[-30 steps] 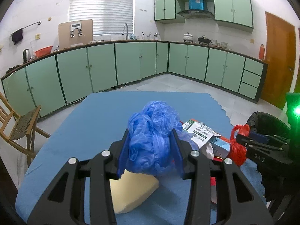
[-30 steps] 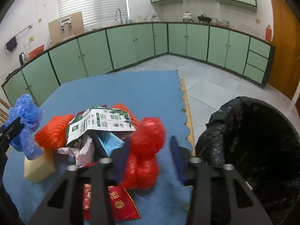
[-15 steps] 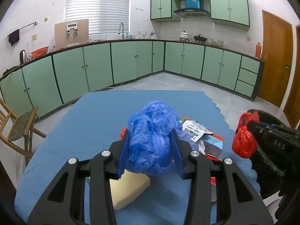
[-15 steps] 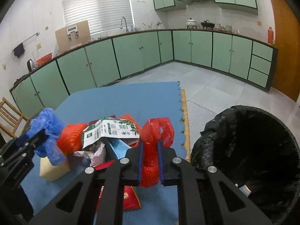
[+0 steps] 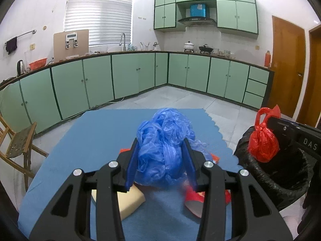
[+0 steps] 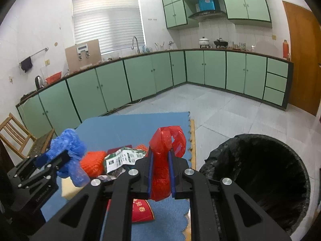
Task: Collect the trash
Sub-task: 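Grasp the red plastic bag with the right tool while the left holds the blue bag, then carry both bags over the bin and open both tools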
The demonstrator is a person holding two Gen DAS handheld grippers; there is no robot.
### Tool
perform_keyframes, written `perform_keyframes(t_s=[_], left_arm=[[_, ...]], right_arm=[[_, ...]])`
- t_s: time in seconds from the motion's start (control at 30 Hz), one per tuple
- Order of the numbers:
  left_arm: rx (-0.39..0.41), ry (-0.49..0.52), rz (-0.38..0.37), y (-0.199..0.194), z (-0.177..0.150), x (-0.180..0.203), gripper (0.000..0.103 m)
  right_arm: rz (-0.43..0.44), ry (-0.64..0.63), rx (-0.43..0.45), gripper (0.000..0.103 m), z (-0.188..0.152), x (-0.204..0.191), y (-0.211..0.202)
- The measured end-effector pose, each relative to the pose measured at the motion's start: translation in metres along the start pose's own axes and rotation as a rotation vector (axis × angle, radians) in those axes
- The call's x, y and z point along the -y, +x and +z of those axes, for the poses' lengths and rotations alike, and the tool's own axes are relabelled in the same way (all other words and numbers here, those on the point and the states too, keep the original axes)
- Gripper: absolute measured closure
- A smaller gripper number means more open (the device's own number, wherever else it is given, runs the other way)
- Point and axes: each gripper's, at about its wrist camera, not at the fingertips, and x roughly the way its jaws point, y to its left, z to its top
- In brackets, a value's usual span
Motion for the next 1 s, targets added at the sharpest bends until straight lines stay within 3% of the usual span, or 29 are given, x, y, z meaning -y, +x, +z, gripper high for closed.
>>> perform_keyframes(t_s=[0.4,1.0], left_arm=[[0.023,0.027,-0.088,-0.012,0.007,0.043,0.063],[0.005,0.105,-0.304,0.037,0.013,0.174,0.063]], right_arm=[[-0.059,0.005,0.063,0.09,0.004,0.025,-0.043],[-0.257,0.109,0.051,0.09,-0.008,0.143,-0.066]])
